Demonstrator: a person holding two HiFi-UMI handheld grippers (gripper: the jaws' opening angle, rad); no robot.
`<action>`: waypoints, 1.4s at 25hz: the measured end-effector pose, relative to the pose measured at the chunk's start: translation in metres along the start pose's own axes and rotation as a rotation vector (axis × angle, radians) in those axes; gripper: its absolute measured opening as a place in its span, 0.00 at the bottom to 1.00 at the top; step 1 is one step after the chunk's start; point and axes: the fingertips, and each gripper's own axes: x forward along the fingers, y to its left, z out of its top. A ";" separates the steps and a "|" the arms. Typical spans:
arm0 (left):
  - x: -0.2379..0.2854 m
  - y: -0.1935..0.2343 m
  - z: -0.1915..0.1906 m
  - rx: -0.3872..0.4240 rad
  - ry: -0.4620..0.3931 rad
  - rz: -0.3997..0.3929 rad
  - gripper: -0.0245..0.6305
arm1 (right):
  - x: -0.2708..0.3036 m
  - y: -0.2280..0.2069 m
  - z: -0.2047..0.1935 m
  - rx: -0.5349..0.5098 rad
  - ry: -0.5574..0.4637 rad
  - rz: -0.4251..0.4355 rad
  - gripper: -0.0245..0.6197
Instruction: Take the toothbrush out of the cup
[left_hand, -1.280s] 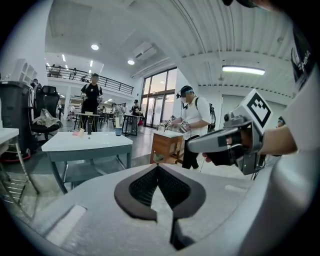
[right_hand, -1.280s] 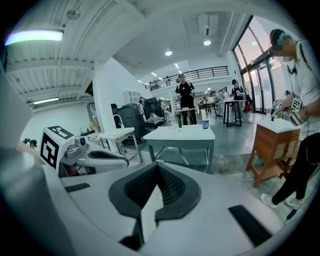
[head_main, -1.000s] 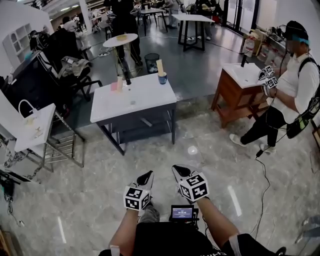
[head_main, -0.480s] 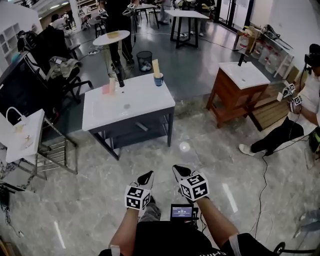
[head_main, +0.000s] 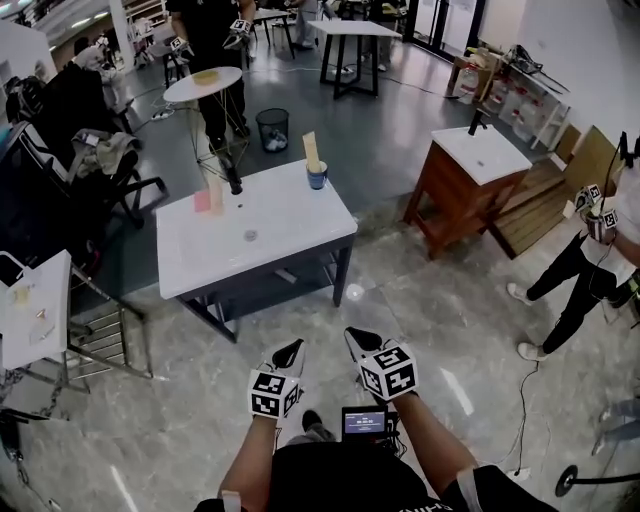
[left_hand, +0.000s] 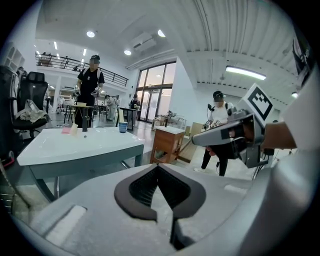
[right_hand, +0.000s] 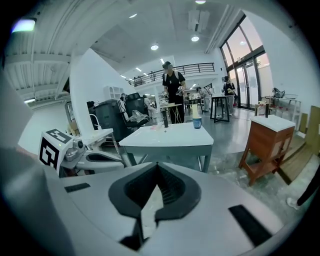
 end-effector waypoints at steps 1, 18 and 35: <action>0.003 0.005 0.001 -0.003 0.001 -0.008 0.05 | 0.004 -0.001 0.002 0.002 0.003 -0.009 0.05; 0.085 0.059 0.018 -0.025 0.048 -0.040 0.05 | 0.087 -0.058 0.033 0.036 0.037 -0.004 0.05; 0.213 0.100 0.095 0.007 0.048 0.047 0.05 | 0.166 -0.177 0.102 0.030 0.032 0.107 0.05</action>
